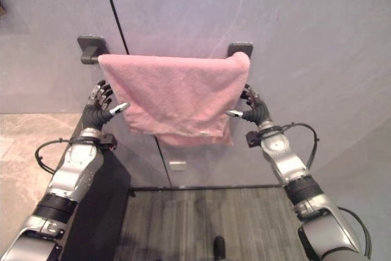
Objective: Put brush and paste in cup on sink, flatten towel.
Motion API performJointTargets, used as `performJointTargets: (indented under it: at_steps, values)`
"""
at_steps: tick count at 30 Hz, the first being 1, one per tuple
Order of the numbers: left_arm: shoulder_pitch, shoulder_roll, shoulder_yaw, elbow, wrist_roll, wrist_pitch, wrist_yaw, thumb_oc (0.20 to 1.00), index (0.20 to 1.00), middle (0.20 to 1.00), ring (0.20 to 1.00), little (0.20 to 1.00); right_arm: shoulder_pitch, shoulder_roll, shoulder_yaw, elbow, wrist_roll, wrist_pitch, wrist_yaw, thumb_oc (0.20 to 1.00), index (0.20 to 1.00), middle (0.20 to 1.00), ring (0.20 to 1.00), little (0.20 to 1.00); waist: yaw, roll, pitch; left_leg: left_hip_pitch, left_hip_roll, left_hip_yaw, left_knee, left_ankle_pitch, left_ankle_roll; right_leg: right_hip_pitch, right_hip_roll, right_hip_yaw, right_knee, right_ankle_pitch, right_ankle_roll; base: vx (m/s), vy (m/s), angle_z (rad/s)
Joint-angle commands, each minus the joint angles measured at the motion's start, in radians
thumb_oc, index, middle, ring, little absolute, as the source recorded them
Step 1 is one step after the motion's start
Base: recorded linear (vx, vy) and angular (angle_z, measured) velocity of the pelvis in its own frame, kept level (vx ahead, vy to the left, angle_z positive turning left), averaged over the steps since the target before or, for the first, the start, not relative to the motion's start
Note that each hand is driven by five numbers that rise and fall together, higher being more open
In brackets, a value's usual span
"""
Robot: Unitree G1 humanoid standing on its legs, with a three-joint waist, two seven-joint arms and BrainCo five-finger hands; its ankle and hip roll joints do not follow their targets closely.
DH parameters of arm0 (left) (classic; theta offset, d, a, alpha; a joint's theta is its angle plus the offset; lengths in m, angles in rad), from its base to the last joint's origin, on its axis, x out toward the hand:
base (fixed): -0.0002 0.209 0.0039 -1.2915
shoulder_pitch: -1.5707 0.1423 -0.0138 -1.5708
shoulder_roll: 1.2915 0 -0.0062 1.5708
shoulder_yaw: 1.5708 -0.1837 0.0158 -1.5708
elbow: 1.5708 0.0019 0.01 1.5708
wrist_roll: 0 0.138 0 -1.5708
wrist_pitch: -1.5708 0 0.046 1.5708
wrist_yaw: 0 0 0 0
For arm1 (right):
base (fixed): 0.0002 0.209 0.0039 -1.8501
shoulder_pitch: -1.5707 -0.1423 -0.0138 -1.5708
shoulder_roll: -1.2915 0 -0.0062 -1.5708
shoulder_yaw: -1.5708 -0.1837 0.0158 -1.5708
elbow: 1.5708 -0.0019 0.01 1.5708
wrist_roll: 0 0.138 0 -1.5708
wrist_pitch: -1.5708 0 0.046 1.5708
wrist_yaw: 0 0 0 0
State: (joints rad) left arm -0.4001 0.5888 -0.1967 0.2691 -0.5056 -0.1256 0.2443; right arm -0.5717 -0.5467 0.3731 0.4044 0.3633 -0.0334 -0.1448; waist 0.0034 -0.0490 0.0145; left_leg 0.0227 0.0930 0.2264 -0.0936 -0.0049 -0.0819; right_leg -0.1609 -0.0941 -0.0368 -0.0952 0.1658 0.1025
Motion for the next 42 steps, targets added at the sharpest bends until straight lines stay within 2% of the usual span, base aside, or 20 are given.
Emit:
performJointTargets:
  at_steps: [1,11,20,24,30,36,42]
  values:
    - [-0.205,0.044,-0.078,0.028,-0.017,-0.03,-0.049,0.2,0.2,0.2,0.2,0.2,-0.147,-0.007,0.011,-0.01,0.066,-0.022,0.033,0.2,0.2,0.2,0.2,0.2,-0.001,-0.014,0.05,0.032,-0.045,0.015,0.006,0.004,0.035,0.096,-0.071,-0.039,0.008,0.004,0.092,0.0,0.0,0.0]
    - [-0.149,0.065,-0.067,-0.06,0.018,-0.028,-0.077,0.2,0.2,0.2,0.2,0.2,-0.079,-0.001,-0.005,-0.151,0.111,-0.039,0.089,0.2,0.2,0.2,0.2,0.2,-0.002,-0.011,0.039,0.053,-0.041,0.011,0.006,-0.005,0.031,0.12,-0.067,-0.052,0.008,-0.014,0.085,0.04,-0.005,-0.02]
    - [-0.061,0.053,0.083,-0.2,0.051,-0.068,-0.01,0.2,0.2,0.2,0.2,0.2,-0.093,-0.018,0.008,-0.337,0.122,-0.066,0.152,0.2,0.2,0.2,0.2,0.2,0.017,-0.025,0.031,0.061,-0.036,0.002,0.006,-0.008,0.031,0.138,-0.059,-0.063,0.008,-0.033,0.081,0.01,-0.002,0.01]
    - [-0.019,0.063,0.15,-0.286,0.063,-0.096,0.019,0.2,0.2,0.2,0.2,0.2,-0.156,-0.01,0.04,-0.358,0.178,-0.077,0.17,0.2,0.2,0.2,0.2,0.2,0.039,-0.04,0.038,0.052,-0.032,-0.007,0.006,-0.006,0.031,0.134,-0.059,-0.072,0.008,-0.036,0.081,-0.01,-0.003,0.05]
    - [0.025,0.076,0.198,-0.313,0.066,-0.106,0.026,0.2,0.2,0.2,0.2,0.2,-0.213,0.004,0.073,-0.35,0.18,-0.071,0.174,0.2,0.2,0.2,0.2,0.2,0.063,-0.051,0.053,0.025,-0.036,-0.014,0.006,-0.004,0.034,0.115,-0.062,-0.08,0.008,-0.031,0.082,-0.04,0.001,0.07]
    - [0.04,0.068,0.168,-0.295,0.052,-0.086,0.008,0.2,0.2,0.2,0.2,0.2,-0.218,0.001,0.083,-0.342,0.117,-0.049,0.155,0.2,0.2,0.2,0.2,0.2,0.076,-0.061,0.073,-0.008,-0.042,-0.022,0.006,0.005,0.039,0.091,-0.065,-0.081,0.008,-0.016,0.082,-0.03,0.009,0.02]
    - [0.023,0.044,0.104,-0.253,0.058,-0.058,-0.021,0.2,0.2,0.2,0.2,0.2,-0.158,0.01,0.056,-0.349,0.106,-0.043,0.146,0.2,0.2,0.2,0.2,0.2,0.064,-0.062,0.077,-0.006,-0.044,-0.02,0.008,0.001,0.043,0.092,-0.067,-0.079,0.008,-0.017,0.08,0.0,0.0,0.0]
